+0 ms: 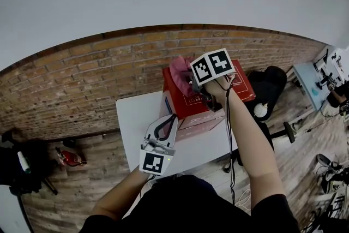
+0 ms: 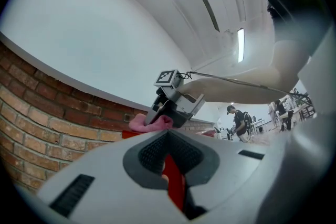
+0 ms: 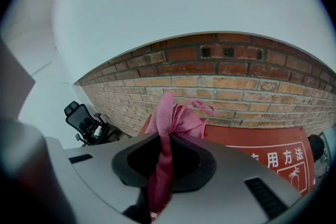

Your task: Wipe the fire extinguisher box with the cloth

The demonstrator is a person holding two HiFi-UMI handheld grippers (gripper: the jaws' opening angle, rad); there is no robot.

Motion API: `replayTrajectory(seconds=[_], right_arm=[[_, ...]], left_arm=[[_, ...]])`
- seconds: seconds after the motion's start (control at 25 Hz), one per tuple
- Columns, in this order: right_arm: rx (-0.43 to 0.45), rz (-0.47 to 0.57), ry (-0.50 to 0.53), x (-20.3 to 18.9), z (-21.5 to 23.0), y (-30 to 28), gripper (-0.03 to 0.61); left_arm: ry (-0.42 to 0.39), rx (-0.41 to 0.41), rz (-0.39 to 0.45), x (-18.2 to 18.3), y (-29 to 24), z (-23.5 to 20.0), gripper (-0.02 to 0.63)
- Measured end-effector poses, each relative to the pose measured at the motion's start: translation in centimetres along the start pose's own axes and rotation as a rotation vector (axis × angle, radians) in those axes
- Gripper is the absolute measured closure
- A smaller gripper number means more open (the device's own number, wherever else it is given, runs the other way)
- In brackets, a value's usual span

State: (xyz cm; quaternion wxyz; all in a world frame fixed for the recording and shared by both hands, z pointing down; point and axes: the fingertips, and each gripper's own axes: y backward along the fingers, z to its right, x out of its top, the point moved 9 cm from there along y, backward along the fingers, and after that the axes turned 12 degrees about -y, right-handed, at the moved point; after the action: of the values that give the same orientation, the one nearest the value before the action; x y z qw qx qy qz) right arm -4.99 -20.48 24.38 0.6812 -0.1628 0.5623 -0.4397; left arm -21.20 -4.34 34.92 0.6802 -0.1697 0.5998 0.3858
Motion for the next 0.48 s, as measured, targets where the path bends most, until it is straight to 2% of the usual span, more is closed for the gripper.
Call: replayTrajectory(seconds=[0.48], right_arm=[[0.002,-0.02,0.041,1.0,-2.7,-1.8,0.514]], left_arm=[[0.008,-0.007,0.018,0.0,0.0,-0.2,0.586]])
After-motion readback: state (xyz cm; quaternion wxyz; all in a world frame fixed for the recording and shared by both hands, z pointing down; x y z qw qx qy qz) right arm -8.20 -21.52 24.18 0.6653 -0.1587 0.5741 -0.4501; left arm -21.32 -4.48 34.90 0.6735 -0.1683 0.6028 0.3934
